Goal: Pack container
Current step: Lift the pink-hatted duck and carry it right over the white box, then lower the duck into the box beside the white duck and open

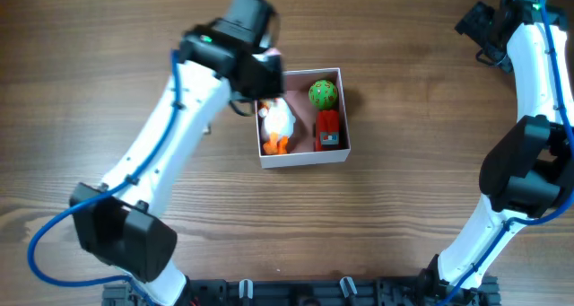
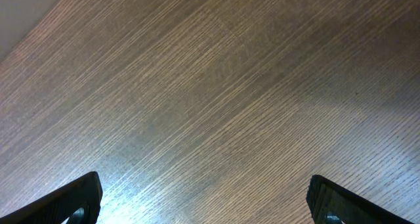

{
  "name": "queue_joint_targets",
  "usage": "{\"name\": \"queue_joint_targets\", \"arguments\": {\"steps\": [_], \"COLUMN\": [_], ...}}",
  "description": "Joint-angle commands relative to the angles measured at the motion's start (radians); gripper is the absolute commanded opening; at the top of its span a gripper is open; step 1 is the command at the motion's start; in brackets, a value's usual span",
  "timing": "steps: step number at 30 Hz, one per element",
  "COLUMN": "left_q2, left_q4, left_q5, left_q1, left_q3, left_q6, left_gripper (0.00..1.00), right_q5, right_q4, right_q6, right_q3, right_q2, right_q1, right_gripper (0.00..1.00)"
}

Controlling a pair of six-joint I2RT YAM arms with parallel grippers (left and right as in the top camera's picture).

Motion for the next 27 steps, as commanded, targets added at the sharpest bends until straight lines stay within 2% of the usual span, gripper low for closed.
{"name": "queue_joint_targets", "arguments": {"steps": [1,10,18,27], "left_q2": [-0.020,0.066,0.151,0.174], "left_q4": [0.023,0.026,0.029,0.031], "left_q5": [0.011,0.011,0.011,0.008], "left_q1": [-0.065,-0.116,-0.115,-0.115], "left_q3": [0.024,0.021,0.021,-0.002], "left_q6": [0.013,0.013,0.013,0.013], "left_gripper": [0.35,0.30,0.31,0.44], "right_q5": [-0.004,-0.004,-0.004,-0.004], "right_q4": [0.002,0.002,0.002,0.002], "right_q6": [0.009,0.010,0.010,0.010], "right_q3": [-0.007,-0.007,-0.007,-0.007], "right_q2": [-0.029,-0.029,-0.029,-0.029], "right_q1": [-0.001,-0.001,-0.001,-0.001], "right_gripper": [1.00,1.00,1.00,1.00]}}
